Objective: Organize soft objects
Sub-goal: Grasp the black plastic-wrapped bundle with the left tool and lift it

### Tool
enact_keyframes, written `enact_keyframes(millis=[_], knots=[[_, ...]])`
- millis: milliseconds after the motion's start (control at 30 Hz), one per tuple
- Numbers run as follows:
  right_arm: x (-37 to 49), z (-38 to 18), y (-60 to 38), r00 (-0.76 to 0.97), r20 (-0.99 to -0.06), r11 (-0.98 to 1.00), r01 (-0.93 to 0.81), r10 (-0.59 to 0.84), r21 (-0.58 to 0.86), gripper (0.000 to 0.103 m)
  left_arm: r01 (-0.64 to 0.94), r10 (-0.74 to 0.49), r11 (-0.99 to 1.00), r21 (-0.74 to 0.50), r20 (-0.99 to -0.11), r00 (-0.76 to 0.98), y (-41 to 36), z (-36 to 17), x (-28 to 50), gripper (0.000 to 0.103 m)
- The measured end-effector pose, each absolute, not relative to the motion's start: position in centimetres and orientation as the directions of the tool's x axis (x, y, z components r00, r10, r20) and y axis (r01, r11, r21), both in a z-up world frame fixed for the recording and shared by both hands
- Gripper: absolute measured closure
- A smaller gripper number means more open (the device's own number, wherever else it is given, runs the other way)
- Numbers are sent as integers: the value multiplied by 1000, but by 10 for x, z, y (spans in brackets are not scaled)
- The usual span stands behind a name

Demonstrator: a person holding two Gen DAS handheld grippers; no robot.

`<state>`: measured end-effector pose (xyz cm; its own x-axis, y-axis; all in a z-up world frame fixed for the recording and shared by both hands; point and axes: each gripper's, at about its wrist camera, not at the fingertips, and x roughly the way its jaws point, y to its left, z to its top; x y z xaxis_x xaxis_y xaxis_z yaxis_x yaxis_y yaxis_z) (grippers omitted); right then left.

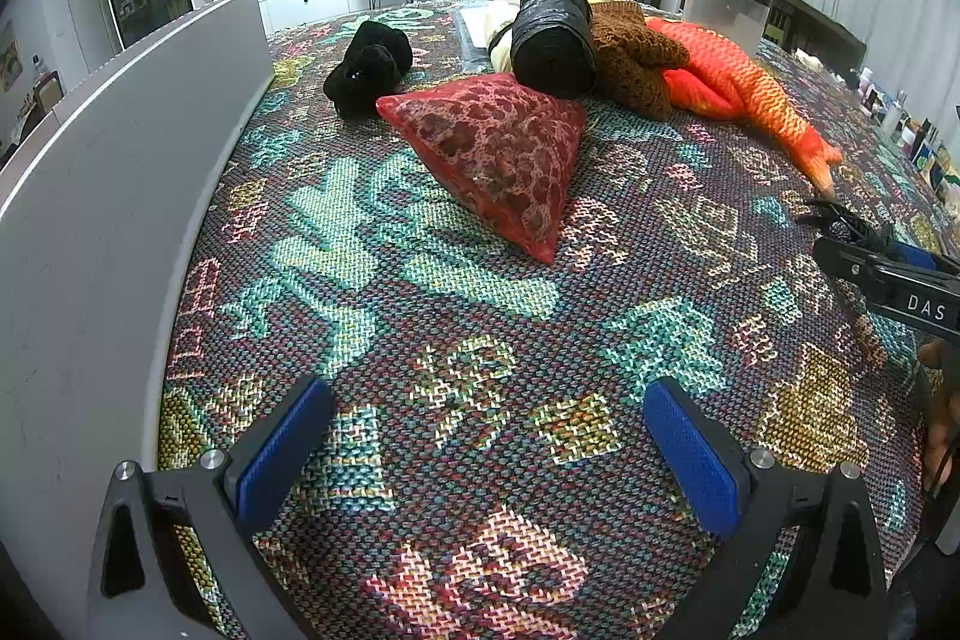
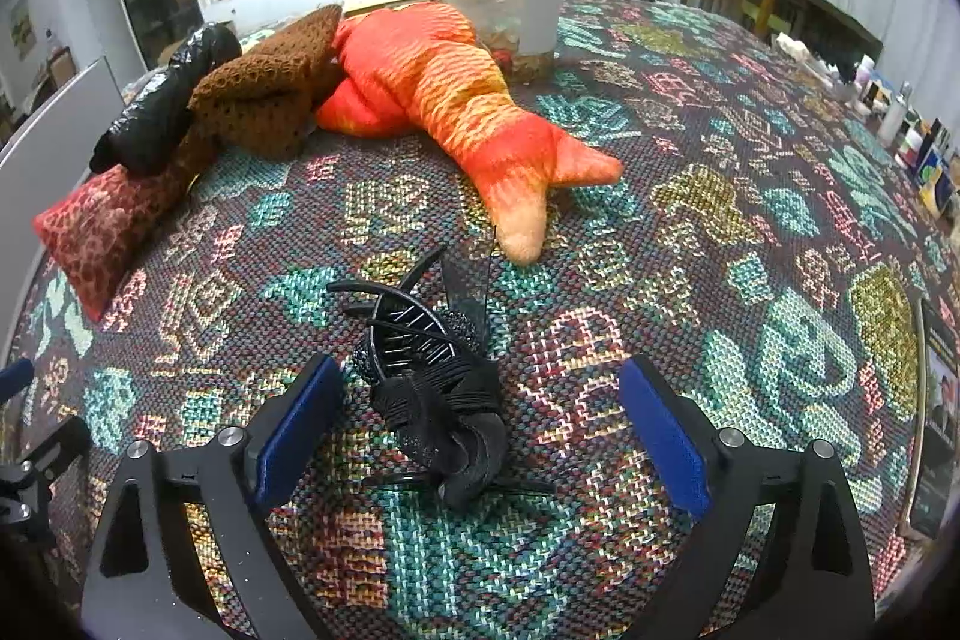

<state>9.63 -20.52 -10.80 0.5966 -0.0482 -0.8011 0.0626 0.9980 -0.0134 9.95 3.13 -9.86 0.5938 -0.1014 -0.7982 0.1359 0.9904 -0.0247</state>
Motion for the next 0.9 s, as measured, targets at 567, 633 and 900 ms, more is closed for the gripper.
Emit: enact_keyframes(millis=[567,633,900], knots=[[96,-108,-205,596,-801,998,62,-47,-13,7,198,-145,980,-28,-781,607,2,-29,185,1],[96,-108,-205,596,-801,998,62,-48,-13,7,179,-123,984,-17,-788,603,-1,-30,215,5],[96,-109,-206,596,-802,998,63,-47,-12,7,97,-159,987,-128,-845,510,2,-53,276,44]])
